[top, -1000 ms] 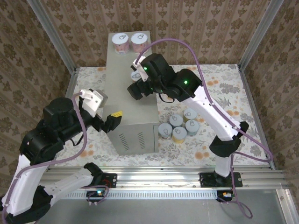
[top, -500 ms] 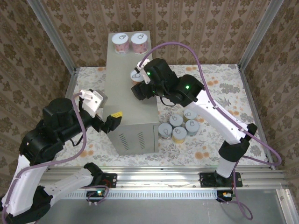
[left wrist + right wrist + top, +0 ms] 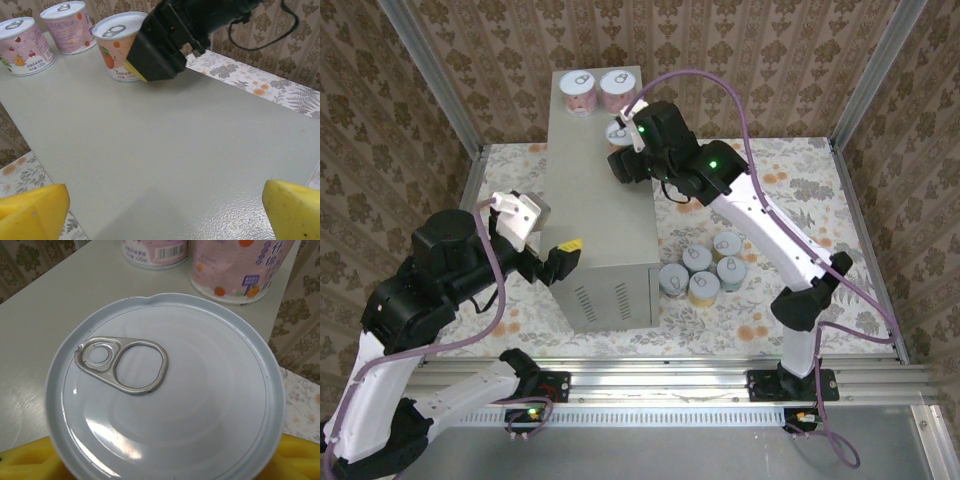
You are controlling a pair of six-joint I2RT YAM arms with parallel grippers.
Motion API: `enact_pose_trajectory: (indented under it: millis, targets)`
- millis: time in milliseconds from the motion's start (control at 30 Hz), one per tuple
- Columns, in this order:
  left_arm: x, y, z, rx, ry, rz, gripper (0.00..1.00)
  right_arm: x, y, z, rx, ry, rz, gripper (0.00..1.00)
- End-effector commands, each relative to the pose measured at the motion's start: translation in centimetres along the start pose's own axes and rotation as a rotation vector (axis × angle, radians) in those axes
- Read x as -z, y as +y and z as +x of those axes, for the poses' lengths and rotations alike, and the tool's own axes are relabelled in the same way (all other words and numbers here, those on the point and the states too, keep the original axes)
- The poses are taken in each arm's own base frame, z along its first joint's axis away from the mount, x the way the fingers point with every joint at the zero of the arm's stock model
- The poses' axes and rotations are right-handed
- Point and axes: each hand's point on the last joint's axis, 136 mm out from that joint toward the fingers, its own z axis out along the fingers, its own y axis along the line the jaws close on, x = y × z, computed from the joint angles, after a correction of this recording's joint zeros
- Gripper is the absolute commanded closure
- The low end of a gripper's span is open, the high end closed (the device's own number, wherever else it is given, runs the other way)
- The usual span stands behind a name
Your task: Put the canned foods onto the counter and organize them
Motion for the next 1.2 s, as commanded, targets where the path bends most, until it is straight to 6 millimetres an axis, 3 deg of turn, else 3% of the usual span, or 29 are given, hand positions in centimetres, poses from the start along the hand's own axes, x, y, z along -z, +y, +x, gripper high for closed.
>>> enact_pose_trajectory:
  millis: [0,567,1167]
  targets:
    - [0.1,0.5,-0.8,-0.007,-0.025,-0.021,0.00,-1.1,-0.5,-1.5,-0.019,-0.041,-0.001,0.30]
    - [-0.4,0.4,-0.6,-0.001,-0.018,-0.014,0.00,-5.8,-2.6,-1.8,-0.068,-0.030,0.012,0.28]
    - [-0.2,0.6,-0.5,0.002,-0.020,-0.019,0.00,-6.2,-2.7,-1.8,-0.083,-0.018,-0.008,0.28]
